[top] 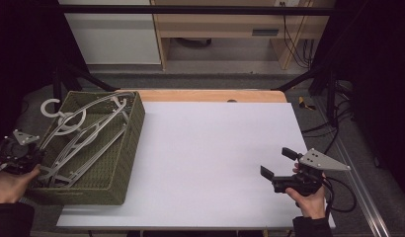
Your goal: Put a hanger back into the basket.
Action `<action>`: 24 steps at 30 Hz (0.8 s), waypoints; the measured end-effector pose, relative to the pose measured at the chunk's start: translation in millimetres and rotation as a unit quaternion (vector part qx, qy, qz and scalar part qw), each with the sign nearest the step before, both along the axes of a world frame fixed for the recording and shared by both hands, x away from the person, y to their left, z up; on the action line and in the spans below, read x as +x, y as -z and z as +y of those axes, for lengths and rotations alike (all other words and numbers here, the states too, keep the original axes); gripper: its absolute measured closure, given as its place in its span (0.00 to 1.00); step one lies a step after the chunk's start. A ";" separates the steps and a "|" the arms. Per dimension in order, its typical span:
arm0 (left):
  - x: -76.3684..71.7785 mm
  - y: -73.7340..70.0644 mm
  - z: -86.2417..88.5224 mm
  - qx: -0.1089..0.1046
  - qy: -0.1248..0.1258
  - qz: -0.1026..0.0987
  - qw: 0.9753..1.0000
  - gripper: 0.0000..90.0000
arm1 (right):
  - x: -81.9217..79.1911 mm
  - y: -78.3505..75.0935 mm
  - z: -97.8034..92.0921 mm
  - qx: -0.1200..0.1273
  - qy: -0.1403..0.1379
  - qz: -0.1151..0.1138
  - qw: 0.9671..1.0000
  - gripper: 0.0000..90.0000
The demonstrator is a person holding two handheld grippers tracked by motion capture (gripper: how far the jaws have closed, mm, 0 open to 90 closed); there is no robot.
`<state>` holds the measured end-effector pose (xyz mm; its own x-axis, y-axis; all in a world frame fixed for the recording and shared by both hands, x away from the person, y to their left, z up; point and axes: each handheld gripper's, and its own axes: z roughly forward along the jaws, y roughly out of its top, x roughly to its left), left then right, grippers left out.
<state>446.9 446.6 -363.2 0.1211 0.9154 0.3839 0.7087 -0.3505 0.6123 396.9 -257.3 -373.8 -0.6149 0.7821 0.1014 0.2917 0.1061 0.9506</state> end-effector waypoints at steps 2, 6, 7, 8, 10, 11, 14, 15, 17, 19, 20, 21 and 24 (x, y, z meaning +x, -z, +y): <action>0.6 2.9 -1.2 -0.003 0.000 0.002 1.000 0.92 | 0.2 0.0 0.4 0.000 0.000 0.000 1.000 0.01; 1.8 10.3 -1.5 -0.009 -0.004 0.007 1.000 0.92 | -0.4 -0.4 0.3 0.002 0.000 0.001 1.000 0.01; 1.5 10.8 -1.7 -0.004 -0.003 0.007 1.000 0.92 | -0.4 -0.5 -0.1 0.001 0.000 0.000 1.000 0.01; 1.4 11.3 -3.2 0.004 -0.002 0.008 1.000 0.92 | -0.4 -0.5 0.0 0.003 0.002 0.000 1.000 0.01; 1.8 12.2 -7.8 0.022 0.001 0.011 1.000 0.92 | -0.4 -0.5 -0.1 0.002 0.002 0.000 1.000 0.01; 2.2 12.9 -9.5 0.026 0.001 0.010 1.000 0.92 | -0.6 -0.6 0.2 0.003 0.002 0.001 1.000 0.01; 1.9 13.3 -11.4 0.022 0.002 0.012 1.000 0.92 | -0.8 -0.9 0.2 0.003 0.001 0.000 1.000 0.01; 1.3 13.5 -11.5 0.019 0.003 0.013 1.000 0.91 | -0.7 -0.9 0.2 0.003 0.002 0.000 1.000 0.01; 0.6 14.1 -12.1 0.018 0.009 0.019 1.000 0.91 | -0.6 -0.9 -0.3 0.002 0.001 -0.002 1.000 0.01; 1.0 15.2 -14.5 0.021 0.019 0.023 0.999 0.91 | -0.8 -1.0 0.0 0.002 0.002 -0.001 1.000 0.01; 1.1 15.2 -16.1 0.024 0.026 0.026 0.999 0.91 | -0.8 -0.9 0.4 0.002 0.002 0.000 1.000 0.01; 1.1 15.3 -17.6 0.025 0.026 0.025 0.999 0.91 | -0.7 -0.9 0.7 0.001 0.002 -0.001 1.000 0.01; 2.2 15.5 -16.8 0.007 0.026 0.045 0.999 0.90 | -0.9 -1.3 0.6 0.002 0.000 -0.001 1.000 0.01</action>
<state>449.1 429.8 -378.7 0.2028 0.9013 0.3827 0.7418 -0.3966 0.5408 396.0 -256.7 -372.5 -0.6144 0.7823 0.1024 0.2890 0.1024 0.9519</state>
